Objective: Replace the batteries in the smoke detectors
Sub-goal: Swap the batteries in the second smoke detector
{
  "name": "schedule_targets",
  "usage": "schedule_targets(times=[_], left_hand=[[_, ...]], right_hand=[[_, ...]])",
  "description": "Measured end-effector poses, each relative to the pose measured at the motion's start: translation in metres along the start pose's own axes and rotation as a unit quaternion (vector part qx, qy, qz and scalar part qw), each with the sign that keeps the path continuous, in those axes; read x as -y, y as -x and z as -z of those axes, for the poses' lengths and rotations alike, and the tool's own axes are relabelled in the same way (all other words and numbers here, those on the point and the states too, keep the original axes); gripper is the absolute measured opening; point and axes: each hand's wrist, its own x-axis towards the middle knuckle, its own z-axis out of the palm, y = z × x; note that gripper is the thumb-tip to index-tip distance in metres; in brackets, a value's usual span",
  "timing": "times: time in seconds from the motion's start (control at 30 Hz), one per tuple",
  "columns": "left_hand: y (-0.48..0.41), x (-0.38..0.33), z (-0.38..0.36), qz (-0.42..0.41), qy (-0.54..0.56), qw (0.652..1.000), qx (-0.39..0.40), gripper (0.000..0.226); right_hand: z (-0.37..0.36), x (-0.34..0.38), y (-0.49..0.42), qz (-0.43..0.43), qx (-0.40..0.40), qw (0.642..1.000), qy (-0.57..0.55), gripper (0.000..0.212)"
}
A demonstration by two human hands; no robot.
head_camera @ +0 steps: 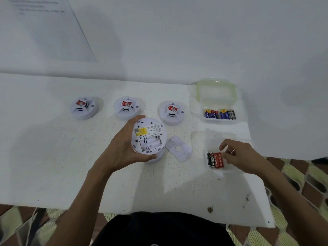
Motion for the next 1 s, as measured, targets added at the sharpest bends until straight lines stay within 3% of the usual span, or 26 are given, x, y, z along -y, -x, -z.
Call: schedule_targets(times=[0.27,0.5,0.67,0.87,1.0], left_hand=[[0.001,0.003,0.001,-0.001,-0.005,1.000,-0.005,0.104],[0.002,-0.006,0.004,0.006,0.007,1.000,-0.010,0.089],[0.003,-0.003,0.006,0.006,0.010,1.000,-0.009,0.093],[0.004,-0.002,0.008,0.006,0.011,1.000,-0.007,0.095],[0.005,0.004,0.007,0.009,0.005,1.000,-0.008,0.102]], right_hand=[[0.024,0.034,-0.008,0.056,-0.081,0.995,0.006,0.005],[0.048,0.041,-0.058,0.080,-0.174,0.981,0.006,0.007],[0.058,0.040,-0.104,0.064,-0.144,0.987,0.037,0.023],[0.062,0.040,-0.137,0.030,-0.037,0.989,0.139,0.044],[0.062,0.042,-0.141,0.036,-0.028,0.987,0.157,0.032]])
